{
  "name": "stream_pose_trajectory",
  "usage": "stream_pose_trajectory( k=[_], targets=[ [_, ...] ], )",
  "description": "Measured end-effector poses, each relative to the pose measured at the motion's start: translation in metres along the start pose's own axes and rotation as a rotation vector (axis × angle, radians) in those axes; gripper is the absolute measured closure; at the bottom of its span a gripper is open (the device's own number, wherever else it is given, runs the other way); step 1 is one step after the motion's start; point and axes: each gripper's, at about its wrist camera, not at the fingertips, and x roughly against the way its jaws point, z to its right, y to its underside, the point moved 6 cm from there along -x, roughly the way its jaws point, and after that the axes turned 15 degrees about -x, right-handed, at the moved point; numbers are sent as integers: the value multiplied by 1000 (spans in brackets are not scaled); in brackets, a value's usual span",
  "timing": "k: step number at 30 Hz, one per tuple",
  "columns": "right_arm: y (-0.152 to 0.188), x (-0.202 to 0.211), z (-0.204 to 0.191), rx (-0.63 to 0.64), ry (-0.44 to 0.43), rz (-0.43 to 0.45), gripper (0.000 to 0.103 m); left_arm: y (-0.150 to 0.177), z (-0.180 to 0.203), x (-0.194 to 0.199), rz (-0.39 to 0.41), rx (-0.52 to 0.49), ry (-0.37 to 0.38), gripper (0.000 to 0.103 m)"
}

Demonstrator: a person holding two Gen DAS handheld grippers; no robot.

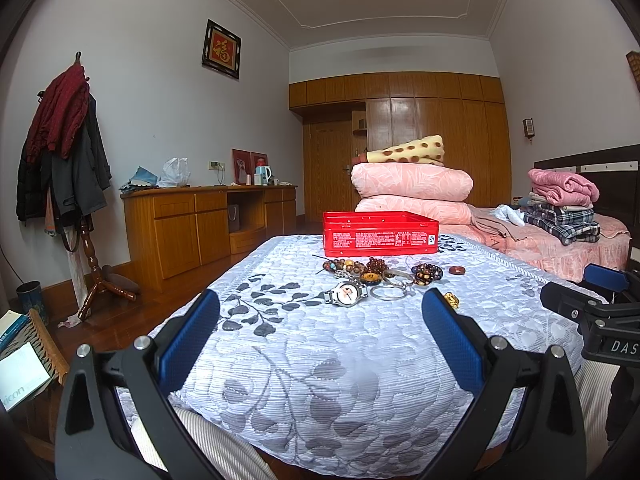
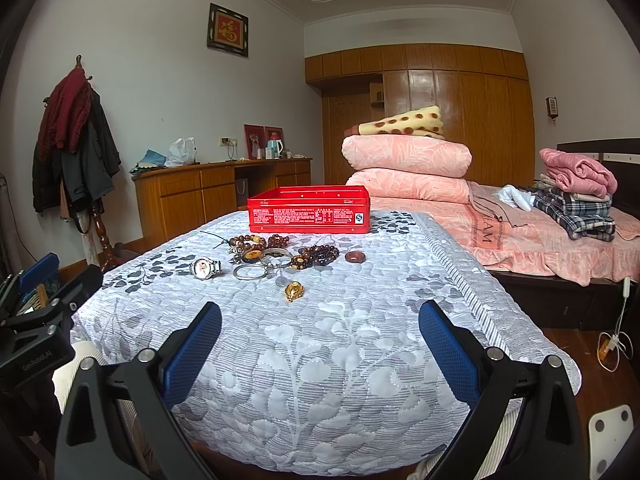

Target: Organize jewelry

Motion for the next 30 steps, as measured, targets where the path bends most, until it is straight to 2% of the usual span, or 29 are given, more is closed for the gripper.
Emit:
stream_pose_trajectory(
  k=[22, 30],
  targets=[
    [1, -5, 3, 0, 4, -11, 6, 3, -10, -4, -11, 9, 4, 5],
    [2, -20, 1, -1, 6, -36, 6, 4, -10, -23, -45, 10, 10, 5]
  ],
)
